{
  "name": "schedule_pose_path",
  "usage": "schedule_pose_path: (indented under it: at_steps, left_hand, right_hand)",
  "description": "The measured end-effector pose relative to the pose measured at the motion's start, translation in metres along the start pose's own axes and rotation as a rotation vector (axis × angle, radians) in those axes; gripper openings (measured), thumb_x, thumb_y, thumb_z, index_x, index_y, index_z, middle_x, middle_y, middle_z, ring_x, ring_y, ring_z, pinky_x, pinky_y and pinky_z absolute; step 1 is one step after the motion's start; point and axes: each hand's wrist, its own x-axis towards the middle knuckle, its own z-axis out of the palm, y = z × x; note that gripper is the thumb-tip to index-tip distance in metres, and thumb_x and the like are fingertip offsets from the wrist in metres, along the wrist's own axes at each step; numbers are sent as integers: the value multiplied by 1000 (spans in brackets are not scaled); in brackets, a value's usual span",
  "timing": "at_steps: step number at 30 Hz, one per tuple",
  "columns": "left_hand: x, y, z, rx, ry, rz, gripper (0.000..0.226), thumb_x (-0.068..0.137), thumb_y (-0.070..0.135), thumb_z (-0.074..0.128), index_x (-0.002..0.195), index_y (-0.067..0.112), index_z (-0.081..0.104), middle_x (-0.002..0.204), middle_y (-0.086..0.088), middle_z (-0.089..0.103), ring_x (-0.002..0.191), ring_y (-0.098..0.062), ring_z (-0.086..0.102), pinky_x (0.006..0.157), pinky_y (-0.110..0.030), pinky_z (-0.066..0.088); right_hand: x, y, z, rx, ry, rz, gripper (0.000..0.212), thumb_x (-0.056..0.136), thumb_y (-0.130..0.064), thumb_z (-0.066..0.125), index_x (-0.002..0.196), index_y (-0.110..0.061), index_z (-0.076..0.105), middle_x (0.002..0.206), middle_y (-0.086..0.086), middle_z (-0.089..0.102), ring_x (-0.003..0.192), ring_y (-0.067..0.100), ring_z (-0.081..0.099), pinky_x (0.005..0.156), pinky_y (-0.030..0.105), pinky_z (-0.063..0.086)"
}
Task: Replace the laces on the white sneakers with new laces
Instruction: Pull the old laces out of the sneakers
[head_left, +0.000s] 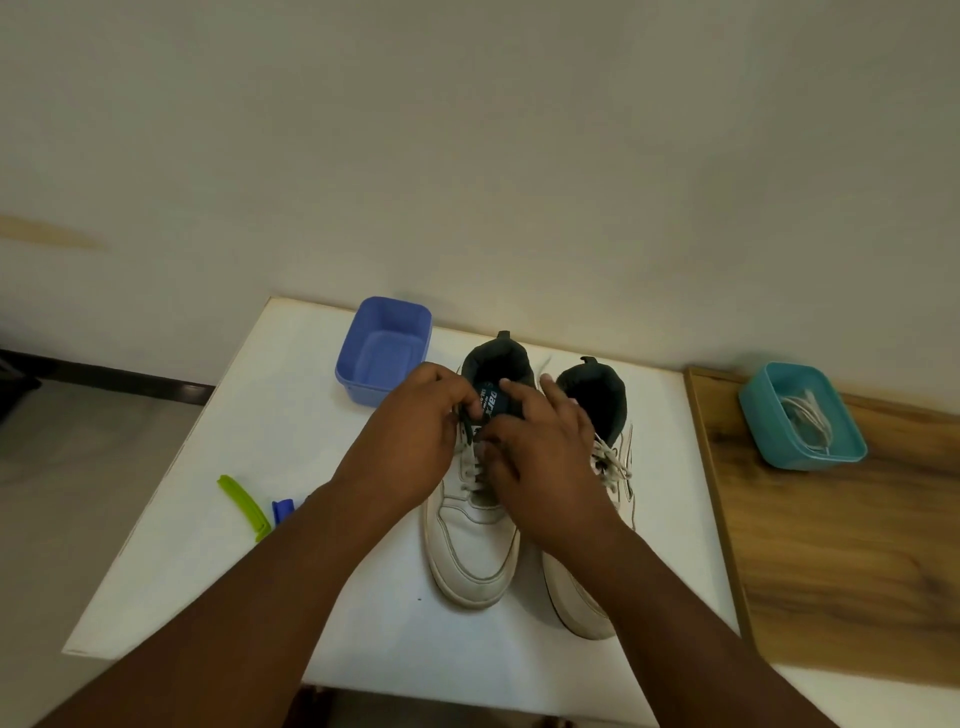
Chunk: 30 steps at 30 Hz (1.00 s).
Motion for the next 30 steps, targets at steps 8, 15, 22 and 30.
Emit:
schedule_pose_path:
  at_steps: [8, 15, 22, 30]
  left_hand:
    - [-2, 0, 3, 25, 30, 3, 26, 96, 3, 56, 103, 24, 69, 114, 1, 58, 95, -12, 61, 88, -25, 54]
    - [0, 2, 3, 56, 15, -23, 30, 93, -2, 56, 107, 20, 69, 115, -2, 59, 97, -15, 59, 87, -20, 47]
    - [7, 9, -2, 65, -85, -86, 36, 90, -7, 58, 117, 13, 68, 129, -9, 56, 114, -23, 58, 103, -29, 44]
    - [3, 8, 0, -17, -5, -61, 30, 92, -5, 56, 105, 17, 71, 117, -4, 60, 105, -19, 61, 95, -23, 47]
  right_hand:
    - [3, -6, -42, 862, 266, 408, 24, 100, -20, 46, 93, -12, 67, 104, 6, 66, 85, -5, 60, 74, 12, 47]
    - [0, -6, -30, 232, 209, 60, 19, 97, -30, 59, 115, -30, 65, 100, -17, 69, 103, 6, 62, 110, 35, 38]
    - [4, 4, -22, -4, 122, -25, 17, 97, -30, 64, 109, -38, 73, 99, -16, 72, 113, 14, 60, 121, 50, 18]
    - [1, 3, -3, -99, 50, -34, 12, 94, -38, 66, 101, -35, 75, 143, 0, 54, 148, 36, 30, 122, 60, 10]
